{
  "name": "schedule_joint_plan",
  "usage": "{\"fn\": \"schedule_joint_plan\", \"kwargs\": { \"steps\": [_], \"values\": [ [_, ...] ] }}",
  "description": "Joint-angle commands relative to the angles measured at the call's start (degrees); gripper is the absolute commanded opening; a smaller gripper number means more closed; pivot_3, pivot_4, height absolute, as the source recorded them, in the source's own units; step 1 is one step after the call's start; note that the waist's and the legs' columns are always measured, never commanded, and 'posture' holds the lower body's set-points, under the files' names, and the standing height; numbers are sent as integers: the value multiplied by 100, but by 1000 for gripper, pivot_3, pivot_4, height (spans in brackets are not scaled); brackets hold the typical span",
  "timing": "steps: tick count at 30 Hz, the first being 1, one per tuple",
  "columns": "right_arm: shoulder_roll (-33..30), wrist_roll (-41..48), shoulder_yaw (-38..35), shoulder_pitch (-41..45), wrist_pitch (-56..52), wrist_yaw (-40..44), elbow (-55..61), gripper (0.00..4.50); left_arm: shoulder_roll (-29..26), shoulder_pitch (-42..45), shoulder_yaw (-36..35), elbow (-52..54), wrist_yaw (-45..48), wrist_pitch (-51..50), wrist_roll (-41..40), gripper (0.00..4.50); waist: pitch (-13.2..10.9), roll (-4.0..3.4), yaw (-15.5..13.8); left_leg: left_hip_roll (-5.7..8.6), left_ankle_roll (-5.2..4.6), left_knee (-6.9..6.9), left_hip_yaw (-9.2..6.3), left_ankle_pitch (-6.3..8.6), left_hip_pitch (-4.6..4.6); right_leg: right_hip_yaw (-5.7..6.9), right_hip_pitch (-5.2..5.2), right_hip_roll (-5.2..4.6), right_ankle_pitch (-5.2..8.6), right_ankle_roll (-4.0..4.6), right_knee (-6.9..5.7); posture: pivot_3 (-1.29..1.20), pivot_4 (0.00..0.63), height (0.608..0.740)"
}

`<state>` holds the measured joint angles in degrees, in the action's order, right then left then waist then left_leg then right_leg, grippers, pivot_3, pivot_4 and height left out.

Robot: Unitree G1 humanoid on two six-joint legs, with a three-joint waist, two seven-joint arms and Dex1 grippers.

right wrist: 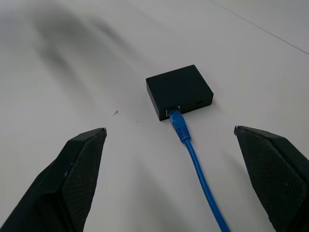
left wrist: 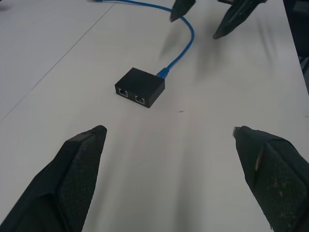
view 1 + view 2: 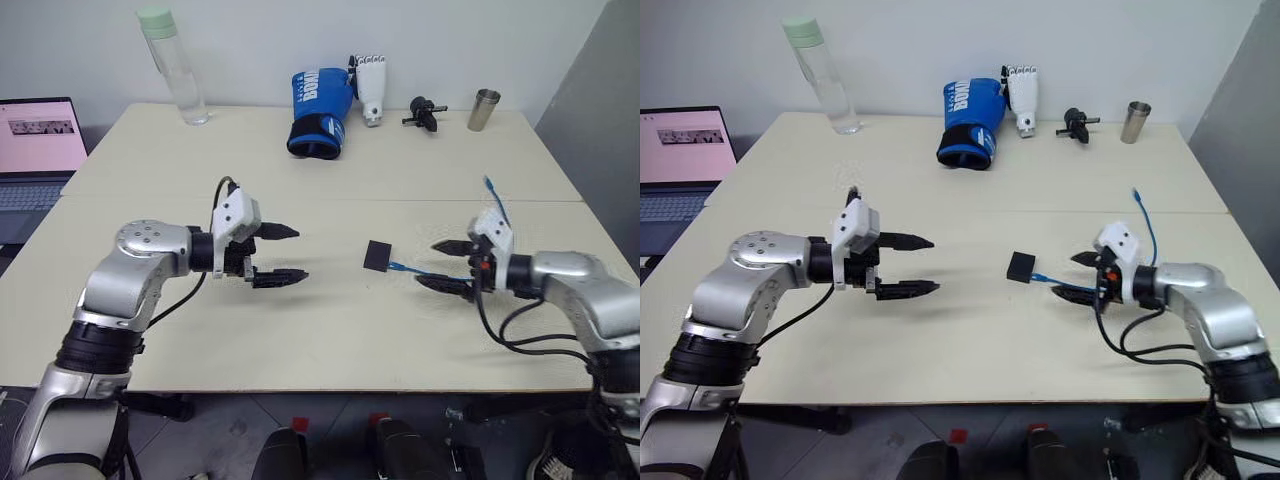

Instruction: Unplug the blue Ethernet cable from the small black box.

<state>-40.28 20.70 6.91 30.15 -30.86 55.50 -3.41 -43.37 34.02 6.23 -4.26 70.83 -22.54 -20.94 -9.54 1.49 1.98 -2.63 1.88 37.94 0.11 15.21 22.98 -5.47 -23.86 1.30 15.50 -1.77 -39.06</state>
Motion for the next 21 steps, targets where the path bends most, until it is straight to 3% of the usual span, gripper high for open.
{"fn": "schedule_joint_plan", "kwargs": {
  "steps": [1,11,21],
  "values": [
    [199,-194,132,391,360,257,-486,4500,57,175,3,-170,108,333,141,4482,0,0,-6,0,0,0,1,0,1,-1,0,0,0,0,1,0,150,740],
    [952,-941,508,905,1472,423,-2282,4500,-83,-10,-248,43,62,188,89,4482,0,0,-6,1,0,2,-1,0,0,2,1,-4,-1,1,-5,0,150,740],
    [1204,-1260,432,1418,2121,662,-3691,4500,-142,-199,-380,334,29,37,56,4482,-1,-2,3,0,0,1,1,0,-2,1,2,-6,-1,1,-4,0,150,740]
  ]
}}
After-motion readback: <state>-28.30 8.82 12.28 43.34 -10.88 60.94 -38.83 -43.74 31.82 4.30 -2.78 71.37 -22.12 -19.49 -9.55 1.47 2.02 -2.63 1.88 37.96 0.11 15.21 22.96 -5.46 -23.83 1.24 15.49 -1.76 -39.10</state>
